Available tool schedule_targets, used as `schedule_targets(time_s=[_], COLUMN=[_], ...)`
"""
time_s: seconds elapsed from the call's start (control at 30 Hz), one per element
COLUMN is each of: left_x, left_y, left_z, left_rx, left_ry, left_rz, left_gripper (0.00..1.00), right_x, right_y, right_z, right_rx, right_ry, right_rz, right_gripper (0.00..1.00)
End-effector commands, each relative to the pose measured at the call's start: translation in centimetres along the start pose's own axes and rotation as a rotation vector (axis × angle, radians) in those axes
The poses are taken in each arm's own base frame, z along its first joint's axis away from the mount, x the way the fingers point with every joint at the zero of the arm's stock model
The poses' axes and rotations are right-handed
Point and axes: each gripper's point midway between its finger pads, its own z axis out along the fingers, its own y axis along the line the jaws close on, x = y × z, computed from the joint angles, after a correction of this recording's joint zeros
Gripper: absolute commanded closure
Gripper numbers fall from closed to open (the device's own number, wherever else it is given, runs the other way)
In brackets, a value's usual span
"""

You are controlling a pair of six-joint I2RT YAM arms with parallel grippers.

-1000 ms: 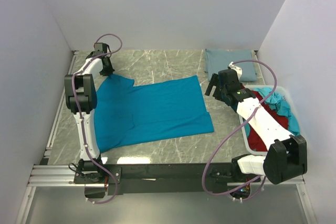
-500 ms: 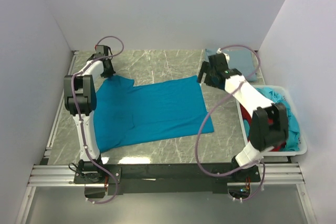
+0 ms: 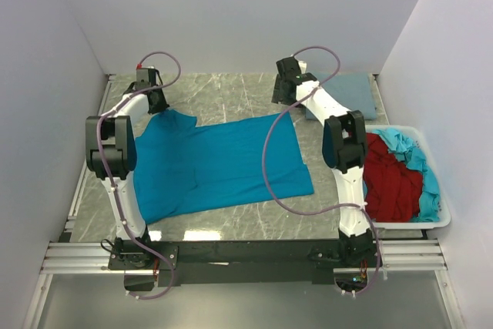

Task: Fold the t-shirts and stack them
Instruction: Fold the tshirt

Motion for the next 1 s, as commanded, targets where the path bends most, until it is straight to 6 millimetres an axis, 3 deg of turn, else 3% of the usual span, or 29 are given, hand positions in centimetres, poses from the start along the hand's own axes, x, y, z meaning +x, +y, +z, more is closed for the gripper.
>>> schedule_targets(time_s=[0.0, 0.07, 0.27, 0.63, 0.77, 0.93, 0.97], left_x=[-2.0, -1.8, -1.8, -2.0, -1.3, -1.3, -1.2], left_y=[-1.7, -1.8, -1.7, -1.8, -1.6, -1.6, -1.6], left_z=[-2.1, -2.3, -2.9, -3.9, -4.4, -5.2, -5.3], left_rx=[0.083, 0.090, 0.090, 0.101, 0.097, 0.107, 0.108], left_ry=[-0.071, -0.075, -0.088, -0.097, -0.092, -0.104, -0.105], left_rz=[-0.012, -0.014, -0.022, -0.022, -0.036, -0.050, -0.054], left_gripper=[1.00, 1.00, 1.00, 1.00, 1.00, 1.00, 1.00], right_x=[-1.5, -1.3, 0.5, 1.9, 2.6, 2.8, 2.7], right_y=[0.5, 0.7, 0.7, 0.6, 0.3, -0.2, -0.3], right_z=[-0.2, 0.3, 2.5, 4.2, 4.0, 3.3, 3.2], right_rx=[0.017, 0.015, 0.033, 0.050, 0.055, 0.074, 0.074], right_ry=[-0.030, -0.017, 0.024, 0.060, 0.080, 0.077, 0.073], right_rz=[-0.040, -0.045, -0.056, -0.065, -0.060, -0.063, -0.060], right_gripper=[0.30, 0.38, 0.50, 0.55, 0.72, 0.82, 0.89])
